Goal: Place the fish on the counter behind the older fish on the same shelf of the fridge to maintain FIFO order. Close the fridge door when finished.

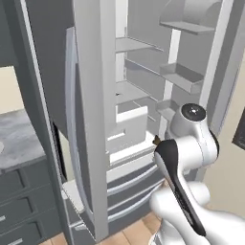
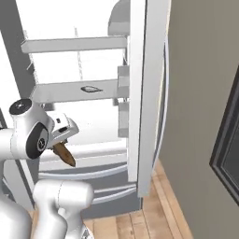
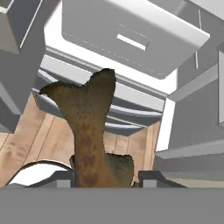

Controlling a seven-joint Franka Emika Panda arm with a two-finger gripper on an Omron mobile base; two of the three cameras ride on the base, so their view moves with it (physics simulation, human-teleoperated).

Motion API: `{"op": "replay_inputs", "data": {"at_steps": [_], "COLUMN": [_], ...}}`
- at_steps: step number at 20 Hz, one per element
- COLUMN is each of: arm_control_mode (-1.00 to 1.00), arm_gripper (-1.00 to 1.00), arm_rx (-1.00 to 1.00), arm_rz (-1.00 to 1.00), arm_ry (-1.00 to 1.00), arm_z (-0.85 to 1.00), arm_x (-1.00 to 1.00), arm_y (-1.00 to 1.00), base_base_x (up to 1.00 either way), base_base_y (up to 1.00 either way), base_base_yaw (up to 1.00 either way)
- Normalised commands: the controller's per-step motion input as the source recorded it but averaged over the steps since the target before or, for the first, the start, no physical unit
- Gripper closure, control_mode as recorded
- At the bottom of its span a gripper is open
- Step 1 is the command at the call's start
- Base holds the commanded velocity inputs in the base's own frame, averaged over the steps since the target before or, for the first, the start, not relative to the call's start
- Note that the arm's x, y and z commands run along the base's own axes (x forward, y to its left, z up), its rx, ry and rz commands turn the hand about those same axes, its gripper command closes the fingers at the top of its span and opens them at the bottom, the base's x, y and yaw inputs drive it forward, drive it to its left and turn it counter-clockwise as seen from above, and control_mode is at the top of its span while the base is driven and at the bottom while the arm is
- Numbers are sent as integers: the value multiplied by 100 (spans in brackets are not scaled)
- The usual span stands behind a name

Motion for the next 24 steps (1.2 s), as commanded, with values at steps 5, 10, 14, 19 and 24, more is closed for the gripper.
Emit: {"op": "replay_inputs", "data": {"at_steps": [5,10,14,19,24], "arm_control_mode": [100,100,100,100,100], "arm_gripper": [100,100,100,100,100], "arm_rx": [0,0,0,0,0], "arm_rz": [0,0,0,0,0], "arm_ry": [0,0,0,0,0], "arm_z": [0,0,0,0,0], "arm_x": [0,0,0,0,0], "arm_y": [0,0,0,0,0], "base_base_x": [41,36,25,45,58], "base_base_y": [-9,-45,-39,-6,-8], "base_base_yaw": [31,22,20,25,26]}}
